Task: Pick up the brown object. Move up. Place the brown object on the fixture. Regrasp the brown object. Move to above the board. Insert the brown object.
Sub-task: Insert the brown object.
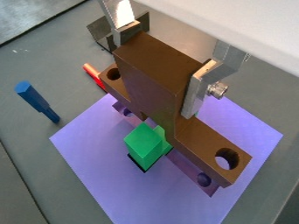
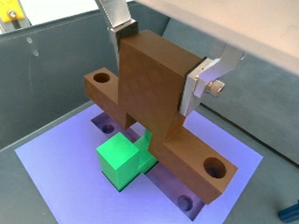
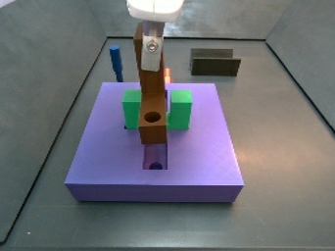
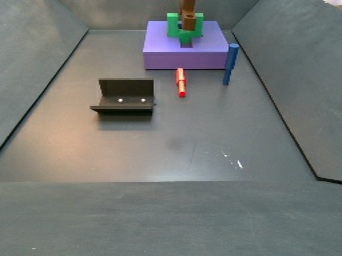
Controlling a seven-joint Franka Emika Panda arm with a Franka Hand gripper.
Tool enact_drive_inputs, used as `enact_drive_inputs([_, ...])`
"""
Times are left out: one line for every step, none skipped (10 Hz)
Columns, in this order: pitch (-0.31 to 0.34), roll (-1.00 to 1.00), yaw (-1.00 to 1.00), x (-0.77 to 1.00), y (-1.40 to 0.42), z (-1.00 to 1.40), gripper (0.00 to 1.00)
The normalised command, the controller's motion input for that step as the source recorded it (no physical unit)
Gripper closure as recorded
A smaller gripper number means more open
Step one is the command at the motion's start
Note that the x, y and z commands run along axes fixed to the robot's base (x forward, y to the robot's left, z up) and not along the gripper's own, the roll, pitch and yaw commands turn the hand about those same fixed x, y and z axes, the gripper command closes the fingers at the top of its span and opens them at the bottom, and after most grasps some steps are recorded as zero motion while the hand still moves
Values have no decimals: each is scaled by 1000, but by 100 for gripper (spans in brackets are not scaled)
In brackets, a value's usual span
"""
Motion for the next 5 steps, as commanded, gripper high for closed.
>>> enact_drive_inputs([-66,84,69,0,-120,-186,100])
enact_drive_inputs([-67,96,106,0,-166,-169,100])
enact_drive_inputs([-66,57,63,6,-180,-177,100])
enact_drive_inputs([-71,191,51,60,-43,-194,100])
enact_drive_inputs([-66,170,0,0,37,-186,100])
